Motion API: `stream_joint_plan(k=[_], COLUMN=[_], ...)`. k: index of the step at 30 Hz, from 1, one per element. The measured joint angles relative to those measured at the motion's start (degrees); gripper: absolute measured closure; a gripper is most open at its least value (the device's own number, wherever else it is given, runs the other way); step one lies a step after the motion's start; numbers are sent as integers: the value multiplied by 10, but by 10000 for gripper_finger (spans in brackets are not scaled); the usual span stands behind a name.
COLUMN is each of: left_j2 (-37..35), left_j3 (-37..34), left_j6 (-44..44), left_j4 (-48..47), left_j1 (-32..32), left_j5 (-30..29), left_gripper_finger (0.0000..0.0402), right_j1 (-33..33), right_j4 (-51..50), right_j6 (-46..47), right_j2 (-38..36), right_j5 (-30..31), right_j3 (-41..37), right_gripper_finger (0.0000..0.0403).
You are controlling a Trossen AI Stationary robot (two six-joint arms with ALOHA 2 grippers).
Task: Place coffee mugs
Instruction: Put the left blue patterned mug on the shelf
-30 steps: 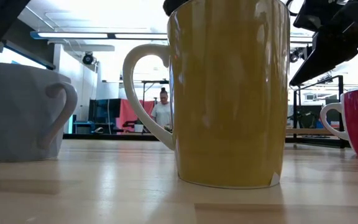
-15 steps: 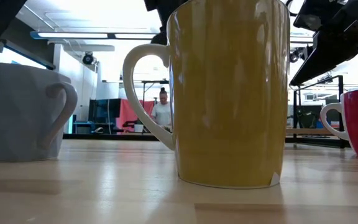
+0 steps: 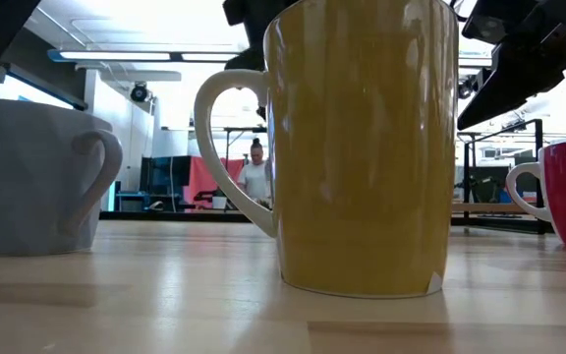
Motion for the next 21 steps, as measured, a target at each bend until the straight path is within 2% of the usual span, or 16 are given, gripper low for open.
stream_joint_plan(k=[12, 21], left_j2=[16, 16], left_j3=[1, 7], left_j6=[-9, -10], left_j4=[-1, -7], left_j1=[-7, -7], left_j5=[-25, -36], left_gripper_finger=[394, 344], right_j1=[0, 0], right_j4=[0, -3], right_j6=[-4, -4], right_j2=[0, 0], right_j5=[-2, -6], right_j3=[0, 0], right_gripper_finger=[336, 336])
